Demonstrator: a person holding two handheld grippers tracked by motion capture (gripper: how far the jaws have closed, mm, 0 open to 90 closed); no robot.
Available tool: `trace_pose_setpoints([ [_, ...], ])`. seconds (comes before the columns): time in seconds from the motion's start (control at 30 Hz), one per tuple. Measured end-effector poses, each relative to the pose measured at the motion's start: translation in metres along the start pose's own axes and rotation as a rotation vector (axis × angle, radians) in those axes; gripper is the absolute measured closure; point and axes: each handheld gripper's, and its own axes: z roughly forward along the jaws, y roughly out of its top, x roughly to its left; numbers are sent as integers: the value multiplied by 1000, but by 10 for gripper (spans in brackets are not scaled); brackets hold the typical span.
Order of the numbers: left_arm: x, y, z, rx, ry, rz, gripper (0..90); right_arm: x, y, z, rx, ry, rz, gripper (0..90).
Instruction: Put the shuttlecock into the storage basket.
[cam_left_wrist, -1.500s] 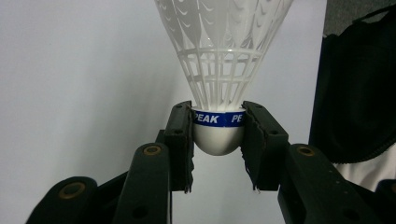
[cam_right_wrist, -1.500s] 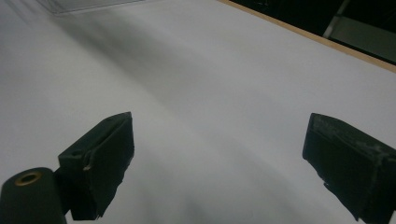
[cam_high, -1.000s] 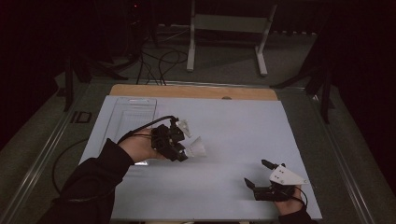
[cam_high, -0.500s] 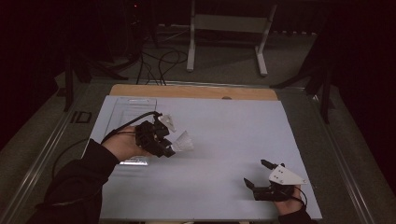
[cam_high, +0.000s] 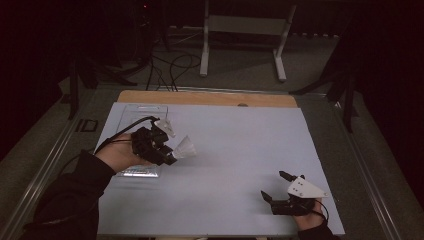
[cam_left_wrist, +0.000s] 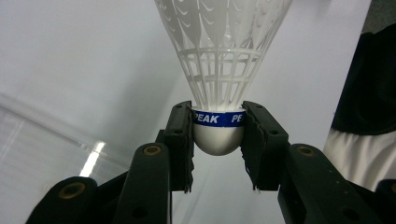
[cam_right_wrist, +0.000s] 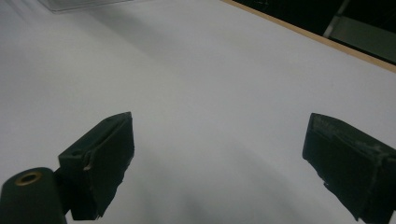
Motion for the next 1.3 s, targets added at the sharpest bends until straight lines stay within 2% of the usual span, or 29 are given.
trace_pose_setpoints([
  [0.27,5,-10,-9,-5,21,-26,667,1,0,0,1,3,3,89],
  [0.37,9,-18,-15,-11,29,-49,667,1,0,0,1,2,4,88],
  [0.73,14,-32,-22,-12,50,-86,667,1,0,0,2,1,4,89],
  [0.97,20,-44,-30,-19,71,-123,667,1,0,0,0,3,4,88],
  [1.3,24,-56,-39,-18,90,-152,667,1,0,1,2,3,5,88],
])
